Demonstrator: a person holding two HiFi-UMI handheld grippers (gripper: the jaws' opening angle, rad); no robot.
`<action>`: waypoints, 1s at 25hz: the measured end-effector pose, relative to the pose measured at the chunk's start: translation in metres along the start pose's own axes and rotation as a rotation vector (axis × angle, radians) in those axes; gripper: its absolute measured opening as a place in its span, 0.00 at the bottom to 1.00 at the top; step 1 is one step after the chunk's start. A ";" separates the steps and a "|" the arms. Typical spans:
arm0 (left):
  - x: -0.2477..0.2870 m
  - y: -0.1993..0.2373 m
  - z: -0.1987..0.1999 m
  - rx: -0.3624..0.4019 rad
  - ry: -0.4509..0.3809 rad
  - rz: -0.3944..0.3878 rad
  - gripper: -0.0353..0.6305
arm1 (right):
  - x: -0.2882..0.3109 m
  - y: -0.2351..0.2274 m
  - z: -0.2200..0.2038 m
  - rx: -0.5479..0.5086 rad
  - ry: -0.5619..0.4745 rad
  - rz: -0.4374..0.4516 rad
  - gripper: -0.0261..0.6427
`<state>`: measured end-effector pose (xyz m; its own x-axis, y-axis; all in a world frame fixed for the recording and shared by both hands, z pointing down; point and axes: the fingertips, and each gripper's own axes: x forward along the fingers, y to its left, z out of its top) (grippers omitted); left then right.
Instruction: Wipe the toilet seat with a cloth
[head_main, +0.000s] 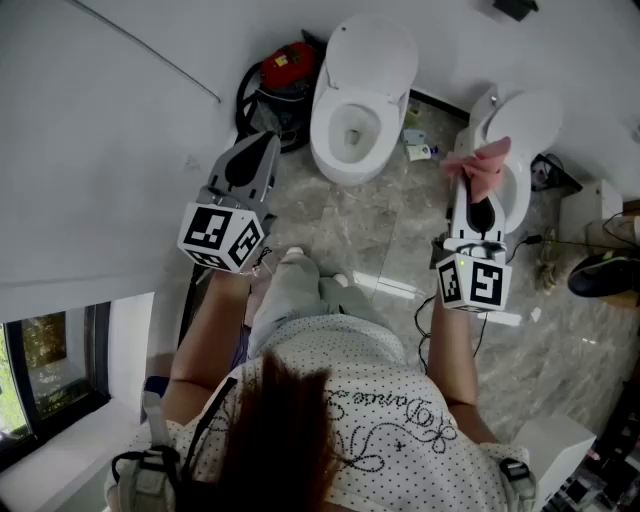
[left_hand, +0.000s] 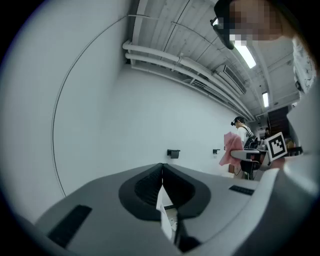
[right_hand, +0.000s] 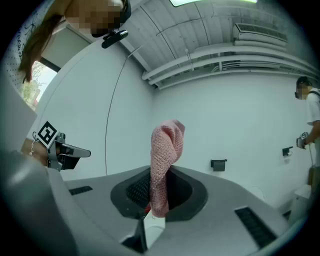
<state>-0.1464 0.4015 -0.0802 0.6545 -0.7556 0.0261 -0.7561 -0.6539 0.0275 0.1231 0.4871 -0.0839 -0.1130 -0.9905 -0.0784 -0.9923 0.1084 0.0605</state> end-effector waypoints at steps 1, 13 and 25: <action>-0.001 0.000 0.001 0.000 0.000 0.002 0.06 | 0.000 0.002 0.001 0.000 -0.002 0.001 0.10; 0.004 -0.004 0.006 0.028 -0.010 0.012 0.06 | 0.002 0.002 0.013 0.039 -0.035 0.061 0.11; 0.041 0.028 -0.001 0.017 0.002 0.012 0.06 | 0.052 0.001 0.002 0.041 -0.025 0.067 0.11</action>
<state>-0.1409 0.3522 -0.0776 0.6453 -0.7634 0.0286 -0.7639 -0.6453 0.0105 0.1158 0.4360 -0.0903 -0.1804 -0.9784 -0.1008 -0.9836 0.1787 0.0260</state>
